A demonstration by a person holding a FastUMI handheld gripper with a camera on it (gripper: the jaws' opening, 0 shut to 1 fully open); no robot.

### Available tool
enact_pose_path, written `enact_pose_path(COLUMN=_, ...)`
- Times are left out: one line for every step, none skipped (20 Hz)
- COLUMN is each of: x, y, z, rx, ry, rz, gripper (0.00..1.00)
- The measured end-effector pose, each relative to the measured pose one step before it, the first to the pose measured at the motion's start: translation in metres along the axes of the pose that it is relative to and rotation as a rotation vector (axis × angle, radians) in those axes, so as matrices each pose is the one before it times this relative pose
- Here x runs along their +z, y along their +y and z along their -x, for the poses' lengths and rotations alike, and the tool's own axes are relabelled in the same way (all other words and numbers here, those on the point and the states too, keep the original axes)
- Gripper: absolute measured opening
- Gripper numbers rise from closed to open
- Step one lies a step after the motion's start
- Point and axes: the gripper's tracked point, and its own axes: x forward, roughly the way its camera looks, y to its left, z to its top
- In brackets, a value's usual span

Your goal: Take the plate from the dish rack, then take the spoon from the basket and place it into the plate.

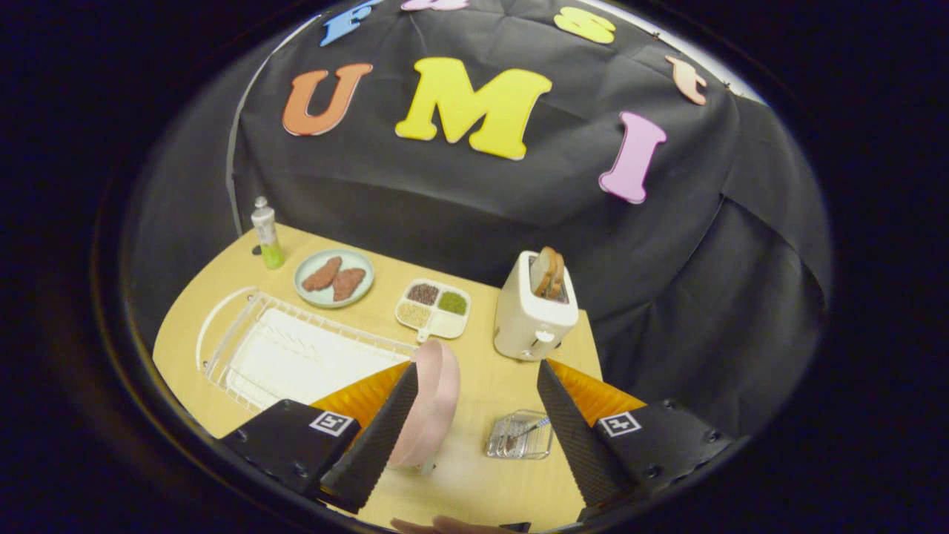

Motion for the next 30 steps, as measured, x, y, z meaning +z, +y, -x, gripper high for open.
enact_pose_path(x=-0.00794, y=0.00740, z=-0.01167, rx=0.01044, ry=0.07452, rz=0.01802, gripper=1.00)
enact_pose_path(x=-0.00439, y=-0.00036, z=-0.00730, rx=-0.01651, ry=0.07514, rz=0.00255, gripper=1.00)
enact_pose_path(x=-0.00390, y=-0.00034, z=-0.00480, rx=-0.01964, ry=0.07892, rz=-0.00147, gripper=1.00)
enact_pose_path(x=-0.00563, y=0.00220, z=-0.00098, rx=0.00001, ry=0.07333, rz=0.00538, gripper=0.99)
enact_pose_path(x=-0.00121, y=0.00129, z=0.00108, rx=-0.01200, ry=0.05952, rz=0.00339, gripper=0.98)
enact_pose_path(x=-0.00023, y=0.00110, z=-0.00401, rx=-0.02804, ry=0.05603, rz=0.00930, gripper=0.92)
enact_pose_path(x=0.00000, y=-0.00034, z=0.00150, rx=-0.02530, ry=0.04031, rz=0.00140, gripper=0.86)
enact_pose_path(x=0.00021, y=0.00240, z=-0.00052, rx=-0.01218, ry=0.03330, rz=-0.00683, gripper=0.80)
enact_pose_path(x=-0.00001, y=0.00261, z=0.00136, rx=-0.00825, ry=0.04445, rz=-0.00558, gripper=0.74)
enact_pose_path(x=-0.00454, y=0.00213, z=-0.00354, rx=-0.01240, ry=0.04417, rz=-0.00044, gripper=0.68)
enact_pose_path(x=-0.00064, y=0.00307, z=-0.00070, rx=-0.01069, ry=0.03603, rz=-0.00197, gripper=0.62)
enact_pose_path(x=0.00113, y=0.00308, z=-0.00202, rx=-0.00657, ry=0.01900, rz=-0.00319, gripper=0.56)
enact_pose_path(x=0.00299, y=0.00205, z=-0.00390, rx=-0.00380, ry=0.00904, rz=-0.00083, gripper=0.50)
enact_pose_path(x=-0.00064, y=0.00259, z=-0.00422, rx=0.00651, ry=0.01882, rz=-0.00698, gripper=0.47)
enact_pose_path(x=-0.00298, y=0.00414, z=-0.00339, rx=0.01401, ry=0.02296, rz=-0.00740, gripper=0.44)
enact_pose_path(x=-0.00389, y=0.00393, z=-0.00178, rx=0.01302, ry=0.02443, rz=-0.00313, gripper=0.40)
enact_pose_path(x=-0.00335, y=0.00444, z=-0.00132, rx=0.02135, ry=0.02201, rz=-0.00024, gripper=0.36)
enact_pose_path(x=0.00089, y=-0.00040, z=-0.00004, rx=-0.00339, ry=-0.00472, rz=-0.00145, gripper=0.31)
enact_pose_path(x=-0.00118, y=-0.00035, z=-0.00141, rx=0.00405, ry=-0.00496, rz=0.00184, gripper=0.30)
enact_pose_path(x=-0.00053, y=-0.00083, z=0.00249, rx=-0.00246, ry=-0.00375, rz=-0.00841, gripper=0.27)
enact_pose_path(x=-0.00212, y=-0.00070, z=0.00184, rx=-0.00592, ry=-0.00183, rz=-0.01492, gripper=0.26)
enact_pose_path(x=-0.00104, y=-0.00245, z=0.00182, rx=-0.01489, ry=-0.00371, rz=-0.01205, gripper=0.23)
enact_pose_path(x=0.00154, y=-0.00251, z=0.00318, rx=-0.01509, ry=-0.01480, rz=-0.01172, gripper=0.22)
enact_pose_path(x=0.00218, y=-0.00216, z=0.00338, rx=-0.01760, ry=-0.01921, rz=-0.00707, gripper=0.20)
enact_pose_path(x=0.00284, y=-0.00189, z=0.00153, rx=-0.01800, ry=-0.02441, rz=-0.00931, gripper=0.20)
enact_pose_path(x=0.00213, y=-0.00102, z=0.00255, rx=-0.00767, ry=-0.01928, rz=-0.00718, gripper=0.19)
enact_pose_path(x=-0.00282, y=0.00056, z=0.00161, rx=-0.00914, ry=0.00185, rz=-0.00499, gripper=0.18)
enact_pose_path(x=-0.00115, y=-0.00030, z=0.00268, rx=-0.00372, ry=-0.00022, rz=-0.01040, gripper=0.18)
enact_pose_path(x=0.00097, y=-0.00192, z=0.00026, rx=-0.01013, ry=-0.01406, rz=-0.01032, gripper=0.18)
enact_pose_path(x=0.00253, y=-0.00279, z=0.00299, rx=-0.01084, ry=-0.02658, rz=-0.01093, gripper=0.18)
